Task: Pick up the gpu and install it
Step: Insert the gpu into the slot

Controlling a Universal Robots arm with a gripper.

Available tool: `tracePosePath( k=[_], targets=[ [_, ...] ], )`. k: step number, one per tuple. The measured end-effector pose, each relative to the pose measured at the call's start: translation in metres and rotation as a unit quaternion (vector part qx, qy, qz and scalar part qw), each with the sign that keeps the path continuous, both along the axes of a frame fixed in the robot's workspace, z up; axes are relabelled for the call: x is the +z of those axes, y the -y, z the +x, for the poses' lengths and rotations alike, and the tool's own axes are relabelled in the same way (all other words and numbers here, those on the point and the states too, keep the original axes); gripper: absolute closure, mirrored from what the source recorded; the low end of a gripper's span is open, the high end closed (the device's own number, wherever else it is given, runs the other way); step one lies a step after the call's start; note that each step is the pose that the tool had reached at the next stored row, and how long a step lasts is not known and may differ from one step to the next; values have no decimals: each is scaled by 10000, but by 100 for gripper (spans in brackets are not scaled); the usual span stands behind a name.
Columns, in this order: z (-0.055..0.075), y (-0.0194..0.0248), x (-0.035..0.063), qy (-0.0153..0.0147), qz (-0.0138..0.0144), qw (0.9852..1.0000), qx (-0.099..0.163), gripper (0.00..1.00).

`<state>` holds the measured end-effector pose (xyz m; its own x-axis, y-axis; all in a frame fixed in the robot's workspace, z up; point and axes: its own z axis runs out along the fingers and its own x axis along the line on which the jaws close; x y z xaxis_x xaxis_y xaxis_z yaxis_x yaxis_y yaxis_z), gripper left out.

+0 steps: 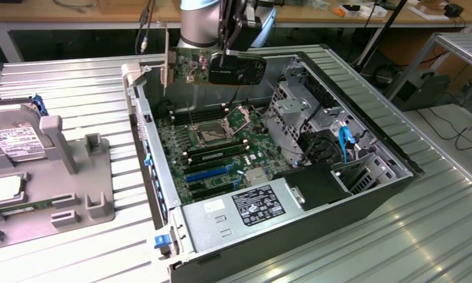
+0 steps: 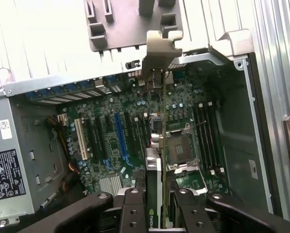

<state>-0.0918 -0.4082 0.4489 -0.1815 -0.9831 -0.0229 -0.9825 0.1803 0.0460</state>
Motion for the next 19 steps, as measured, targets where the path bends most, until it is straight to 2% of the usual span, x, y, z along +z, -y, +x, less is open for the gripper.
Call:
tracePosePath(
  k=[4,8,11,15,17,19],
  targets=[
    [0,0,0,0,0,9998,213,73],
    [0,-1,0,0,0,9984,564,73],
    [0,-1,0,0,0,9969,790,73],
    [0,-1,0,0,0,9935,1135,73],
    [0,-1,0,0,0,9925,1225,73],
    [0,-1,0,1,0,9924,1230,73]
  ],
)
